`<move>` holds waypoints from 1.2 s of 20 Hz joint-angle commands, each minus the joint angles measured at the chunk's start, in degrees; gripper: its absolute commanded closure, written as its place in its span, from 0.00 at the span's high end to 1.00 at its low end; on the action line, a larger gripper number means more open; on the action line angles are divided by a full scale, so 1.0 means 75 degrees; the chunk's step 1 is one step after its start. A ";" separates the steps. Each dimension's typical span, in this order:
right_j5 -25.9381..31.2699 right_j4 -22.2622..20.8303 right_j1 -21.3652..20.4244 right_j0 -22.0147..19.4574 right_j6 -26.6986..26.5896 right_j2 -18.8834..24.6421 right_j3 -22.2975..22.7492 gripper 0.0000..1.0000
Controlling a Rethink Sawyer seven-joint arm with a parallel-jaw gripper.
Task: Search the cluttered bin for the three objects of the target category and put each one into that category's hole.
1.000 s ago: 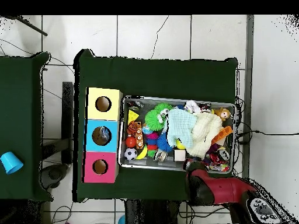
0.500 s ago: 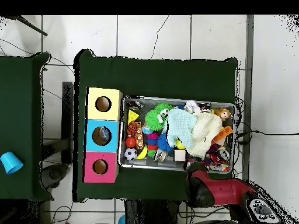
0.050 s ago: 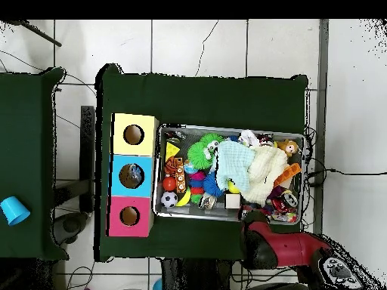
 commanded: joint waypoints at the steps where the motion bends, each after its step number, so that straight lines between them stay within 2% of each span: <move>1: 0.0195 -0.0162 0.1156 -0.0093 0.0287 0.0573 -0.1371 1.00; 10: 0.0263 -0.0173 0.1129 -0.0108 0.0270 0.0605 -0.1359 1.00; 11: 0.0290 -0.0159 0.1129 -0.0079 0.0261 0.0580 -0.1368 0.00; 24: 0.0391 -0.0283 0.1082 -0.0289 0.0225 0.0813 -0.1308 0.00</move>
